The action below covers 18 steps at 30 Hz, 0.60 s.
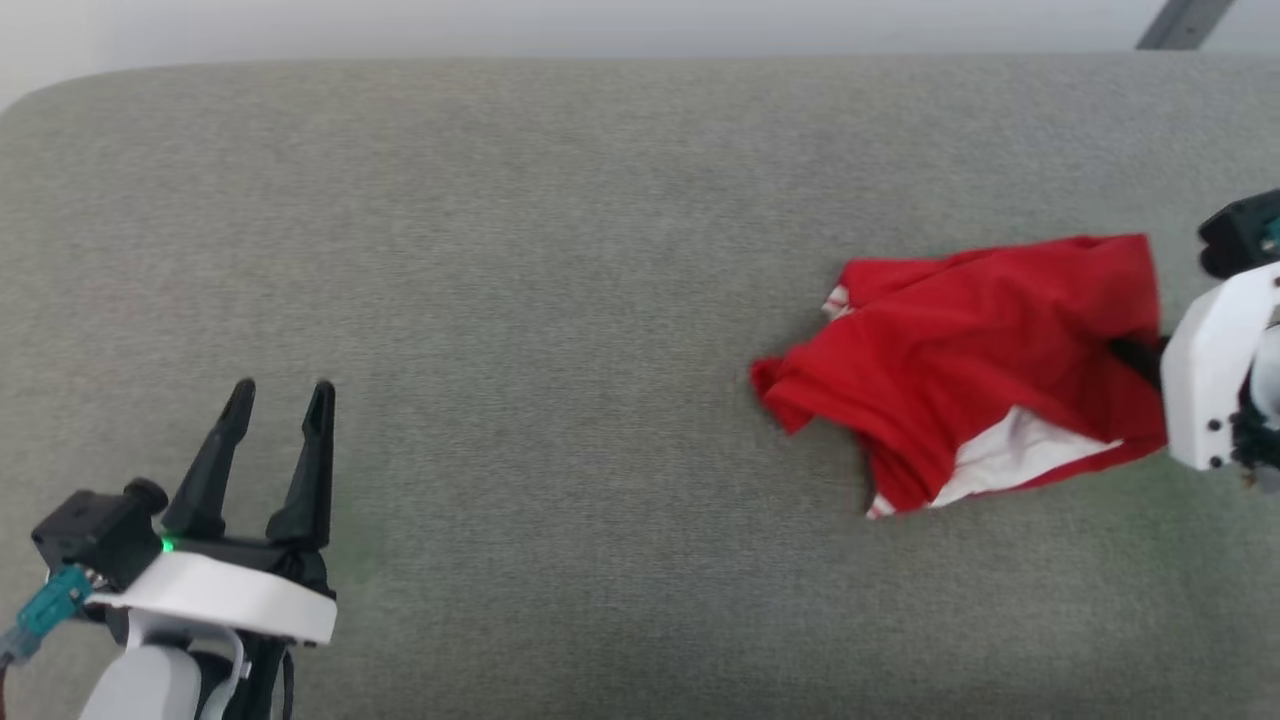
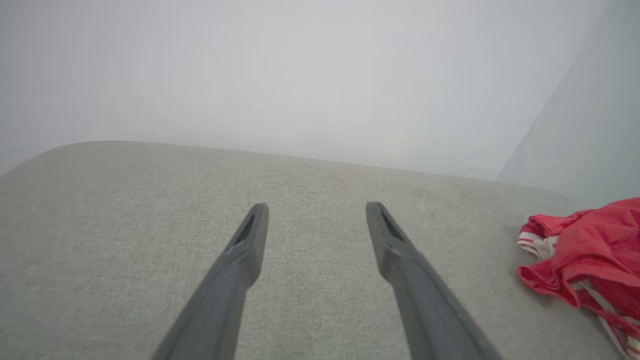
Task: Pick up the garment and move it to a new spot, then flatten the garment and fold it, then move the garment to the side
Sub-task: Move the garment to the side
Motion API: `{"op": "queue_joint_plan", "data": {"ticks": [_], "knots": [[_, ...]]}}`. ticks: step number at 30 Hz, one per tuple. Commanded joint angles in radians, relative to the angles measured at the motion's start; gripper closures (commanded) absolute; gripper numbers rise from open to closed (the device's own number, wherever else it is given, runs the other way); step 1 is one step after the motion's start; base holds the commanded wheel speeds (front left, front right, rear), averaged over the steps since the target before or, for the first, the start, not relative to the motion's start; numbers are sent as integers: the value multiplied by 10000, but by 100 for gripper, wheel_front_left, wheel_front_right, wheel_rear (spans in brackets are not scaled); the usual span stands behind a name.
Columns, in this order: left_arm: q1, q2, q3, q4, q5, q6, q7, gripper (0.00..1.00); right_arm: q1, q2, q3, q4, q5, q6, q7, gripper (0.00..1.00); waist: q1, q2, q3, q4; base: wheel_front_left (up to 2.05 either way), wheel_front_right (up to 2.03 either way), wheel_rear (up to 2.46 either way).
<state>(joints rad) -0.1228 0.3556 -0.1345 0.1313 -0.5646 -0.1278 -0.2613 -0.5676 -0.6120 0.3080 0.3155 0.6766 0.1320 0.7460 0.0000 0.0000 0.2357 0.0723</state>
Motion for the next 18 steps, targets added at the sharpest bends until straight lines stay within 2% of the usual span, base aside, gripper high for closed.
{"op": "queue_joint_plan", "data": {"ticks": [1, 10, 18], "knots": [[-273, 84, -79, -25, -4, -36, -45, 0, -169, -109, -173, -79, -191, -25, -154, 100, 0, 0, 149, -260, 0, 0, 0], [-1428, 407, -951, 34, 23, -36, -43, 0, -675, -394, -1116, 291, -946, -25, -895, 100, 0, 0, 553, -1006, 0, 0, 0], [-2684, 573, -1872, -4, -52, -36, -43, 0, -1441, -523, -1491, 982, -1679, -25, -1697, 100, 0, 0, 1109, -1701, 0, 0, 0]]}}
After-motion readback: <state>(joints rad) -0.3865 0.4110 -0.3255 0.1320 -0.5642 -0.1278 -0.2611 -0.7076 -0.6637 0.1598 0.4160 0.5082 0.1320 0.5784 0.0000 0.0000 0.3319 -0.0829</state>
